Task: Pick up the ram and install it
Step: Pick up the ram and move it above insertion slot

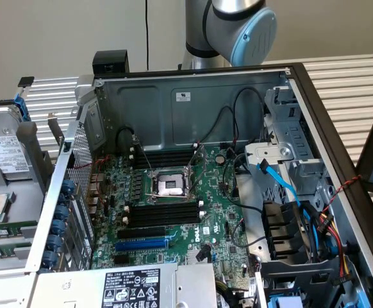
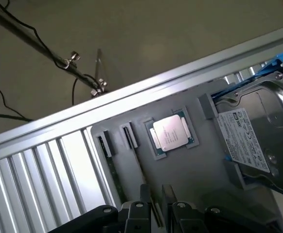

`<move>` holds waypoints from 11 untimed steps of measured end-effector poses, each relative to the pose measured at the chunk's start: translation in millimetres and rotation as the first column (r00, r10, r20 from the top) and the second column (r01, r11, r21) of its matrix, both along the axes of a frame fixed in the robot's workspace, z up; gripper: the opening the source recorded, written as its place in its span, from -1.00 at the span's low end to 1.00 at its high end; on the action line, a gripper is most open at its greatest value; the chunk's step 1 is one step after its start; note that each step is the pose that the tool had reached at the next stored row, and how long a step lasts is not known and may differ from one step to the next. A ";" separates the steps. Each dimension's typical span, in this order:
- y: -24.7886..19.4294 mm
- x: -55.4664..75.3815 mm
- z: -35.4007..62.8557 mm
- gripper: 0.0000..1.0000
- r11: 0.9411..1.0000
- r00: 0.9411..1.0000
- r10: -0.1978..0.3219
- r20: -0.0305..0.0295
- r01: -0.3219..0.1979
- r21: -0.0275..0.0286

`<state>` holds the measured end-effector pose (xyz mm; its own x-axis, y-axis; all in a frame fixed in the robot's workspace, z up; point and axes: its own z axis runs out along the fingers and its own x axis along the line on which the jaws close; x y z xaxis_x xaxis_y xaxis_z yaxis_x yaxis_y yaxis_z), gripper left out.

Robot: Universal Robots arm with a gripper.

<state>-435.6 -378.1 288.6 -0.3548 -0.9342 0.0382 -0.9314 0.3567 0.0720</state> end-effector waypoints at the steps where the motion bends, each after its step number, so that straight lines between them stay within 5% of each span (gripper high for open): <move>1: 0.0 0.0 -0.4 -0.51 1.000 1.000 0.010 0.000 -0.010 0.000; 11: 0.0 0.0 -6.7 -0.51 0.990 0.990 0.140 0.000 -0.140 0.000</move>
<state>-435.6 -378.2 281.9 -0.2204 -0.9746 0.0385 -0.9722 0.2227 0.0722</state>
